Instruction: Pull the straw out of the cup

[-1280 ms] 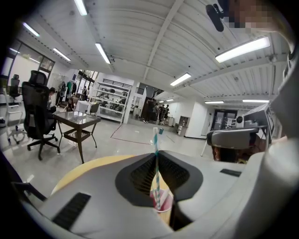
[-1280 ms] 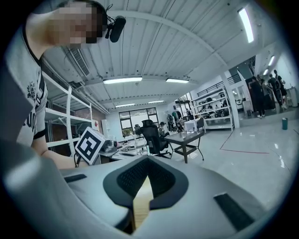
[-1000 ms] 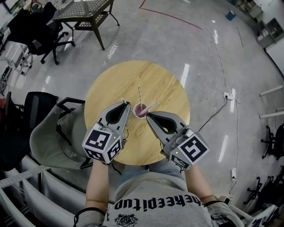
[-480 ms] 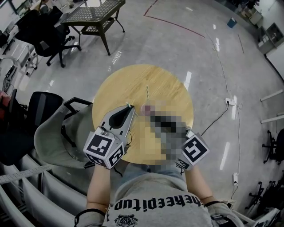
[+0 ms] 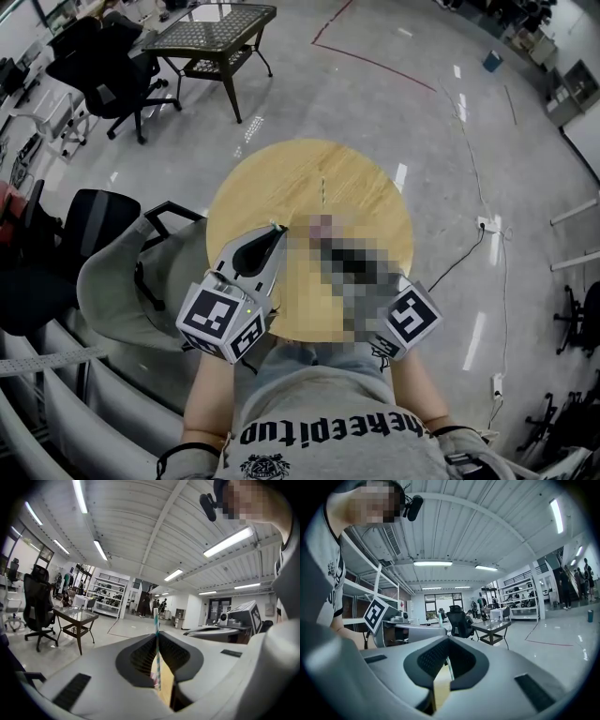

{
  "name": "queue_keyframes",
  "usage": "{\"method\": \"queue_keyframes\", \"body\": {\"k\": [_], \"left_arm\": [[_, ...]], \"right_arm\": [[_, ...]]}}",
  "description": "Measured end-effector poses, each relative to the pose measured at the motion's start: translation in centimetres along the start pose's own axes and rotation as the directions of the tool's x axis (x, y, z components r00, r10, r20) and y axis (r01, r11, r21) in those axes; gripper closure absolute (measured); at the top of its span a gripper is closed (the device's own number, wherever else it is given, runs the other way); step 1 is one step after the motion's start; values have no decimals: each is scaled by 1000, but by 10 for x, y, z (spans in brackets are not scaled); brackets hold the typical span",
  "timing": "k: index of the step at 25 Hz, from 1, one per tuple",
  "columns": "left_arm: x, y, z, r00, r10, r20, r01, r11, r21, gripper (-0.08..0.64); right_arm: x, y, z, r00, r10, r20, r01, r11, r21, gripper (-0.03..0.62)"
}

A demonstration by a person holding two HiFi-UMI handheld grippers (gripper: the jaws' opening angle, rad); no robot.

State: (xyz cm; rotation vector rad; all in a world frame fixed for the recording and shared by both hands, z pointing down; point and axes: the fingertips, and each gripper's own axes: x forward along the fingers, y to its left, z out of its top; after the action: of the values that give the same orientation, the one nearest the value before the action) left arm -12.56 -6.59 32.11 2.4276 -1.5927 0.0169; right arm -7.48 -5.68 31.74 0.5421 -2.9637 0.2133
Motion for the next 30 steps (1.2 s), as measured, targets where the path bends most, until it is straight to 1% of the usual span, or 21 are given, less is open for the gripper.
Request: {"method": "queue_keyframes", "body": {"k": [15,30], "left_arm": [[-50,-17,9,999,-4,52,3,1000,19,500],[-69,-42,11,996,-43,83,39,998,44,500]], "right_arm": [[-7,44,4,1000,0,27,1,1000,-26,580],[-23,60,8,997,-42,61,45,998,-43,581]]}}
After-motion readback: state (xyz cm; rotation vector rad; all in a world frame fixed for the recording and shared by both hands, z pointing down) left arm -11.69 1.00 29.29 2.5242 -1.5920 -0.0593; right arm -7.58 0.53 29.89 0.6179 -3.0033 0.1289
